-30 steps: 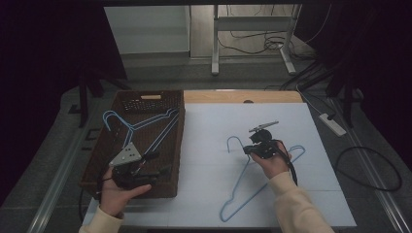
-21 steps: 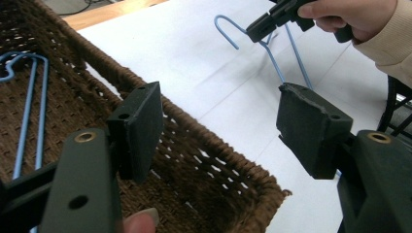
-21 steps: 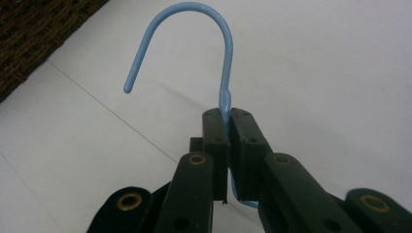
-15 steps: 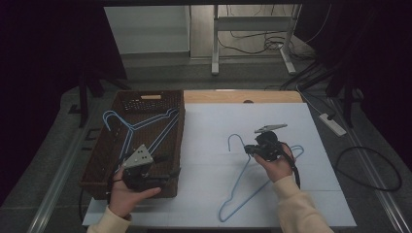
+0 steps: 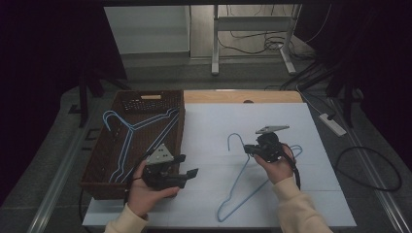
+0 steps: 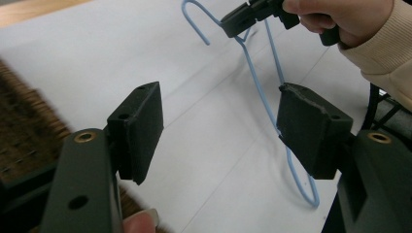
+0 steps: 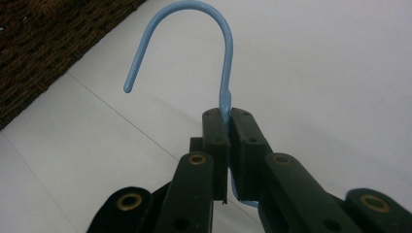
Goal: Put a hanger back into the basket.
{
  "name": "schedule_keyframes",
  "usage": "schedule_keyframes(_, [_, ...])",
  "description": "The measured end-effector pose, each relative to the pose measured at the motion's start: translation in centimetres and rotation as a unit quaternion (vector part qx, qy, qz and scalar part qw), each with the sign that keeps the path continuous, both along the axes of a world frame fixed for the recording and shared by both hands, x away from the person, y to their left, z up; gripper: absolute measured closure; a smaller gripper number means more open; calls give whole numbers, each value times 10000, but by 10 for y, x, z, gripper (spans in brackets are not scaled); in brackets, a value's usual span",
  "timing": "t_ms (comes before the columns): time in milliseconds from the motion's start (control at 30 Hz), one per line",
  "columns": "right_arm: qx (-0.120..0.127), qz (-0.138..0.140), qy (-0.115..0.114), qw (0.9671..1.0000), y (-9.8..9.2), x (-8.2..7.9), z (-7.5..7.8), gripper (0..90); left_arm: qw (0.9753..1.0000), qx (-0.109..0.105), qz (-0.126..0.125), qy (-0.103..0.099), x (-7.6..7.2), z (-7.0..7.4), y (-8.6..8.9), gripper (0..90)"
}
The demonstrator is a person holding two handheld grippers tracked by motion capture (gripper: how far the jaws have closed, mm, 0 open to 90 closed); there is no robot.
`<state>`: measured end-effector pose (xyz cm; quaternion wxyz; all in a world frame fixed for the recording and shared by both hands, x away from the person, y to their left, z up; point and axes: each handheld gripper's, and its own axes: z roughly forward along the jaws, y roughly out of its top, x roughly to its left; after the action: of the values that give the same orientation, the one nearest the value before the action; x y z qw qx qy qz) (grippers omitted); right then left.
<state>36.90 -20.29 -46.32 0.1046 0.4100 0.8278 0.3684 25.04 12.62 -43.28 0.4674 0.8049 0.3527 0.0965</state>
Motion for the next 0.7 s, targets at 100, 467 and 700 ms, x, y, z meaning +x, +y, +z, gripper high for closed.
schedule_keyframes(100, [21,25,-9,10000,0,-1,0,864,9999,44,-93,59,4,-2,-11,334])
schedule_keyframes(467, [76,81,-69,9999,1,-4,2,864,9990,180,-317,246,10,-11,-44,334])
schedule_keyframes(700, [93,85,-100,9999,2,-6,2,864,9972,340,-513,424,17,-22,-70,328])
